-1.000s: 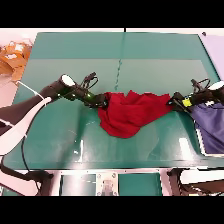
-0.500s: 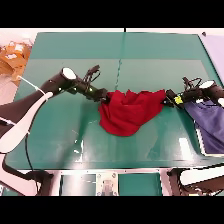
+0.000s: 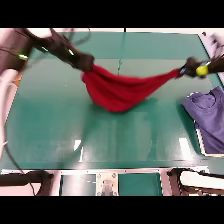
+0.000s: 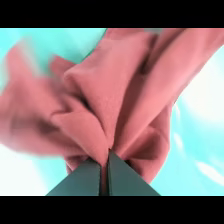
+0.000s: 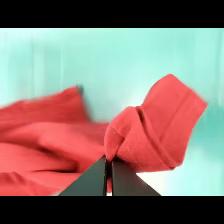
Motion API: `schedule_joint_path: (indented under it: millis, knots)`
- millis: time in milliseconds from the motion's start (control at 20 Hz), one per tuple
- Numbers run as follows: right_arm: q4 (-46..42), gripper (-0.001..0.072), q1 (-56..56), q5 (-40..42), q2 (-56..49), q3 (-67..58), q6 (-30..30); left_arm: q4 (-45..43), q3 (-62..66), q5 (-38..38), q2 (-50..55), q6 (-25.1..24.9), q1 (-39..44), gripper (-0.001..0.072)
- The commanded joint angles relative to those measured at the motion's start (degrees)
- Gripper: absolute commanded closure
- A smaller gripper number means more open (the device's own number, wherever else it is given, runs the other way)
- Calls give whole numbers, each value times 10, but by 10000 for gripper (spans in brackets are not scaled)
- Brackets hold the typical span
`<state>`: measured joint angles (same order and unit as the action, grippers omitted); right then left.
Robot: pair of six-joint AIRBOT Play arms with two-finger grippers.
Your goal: Fold the shirts.
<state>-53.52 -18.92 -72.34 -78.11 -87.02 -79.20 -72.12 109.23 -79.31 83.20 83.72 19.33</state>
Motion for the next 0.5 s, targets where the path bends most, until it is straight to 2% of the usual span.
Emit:
schedule_joint_path:
  millis: [0, 250, 450]
  knots:
    - [1, 699, -6, -15, 123, -69, -12, -92, 87, -8, -100, 20, 0, 685]
    - [-1, 698, -20, 0, 295, -92, -48, -148, 94, 14, -252, 12, 0, 685]
    - [0, 698, -19, 5, 364, -92, -48, -148, 93, 13, -286, -21, 0, 685]
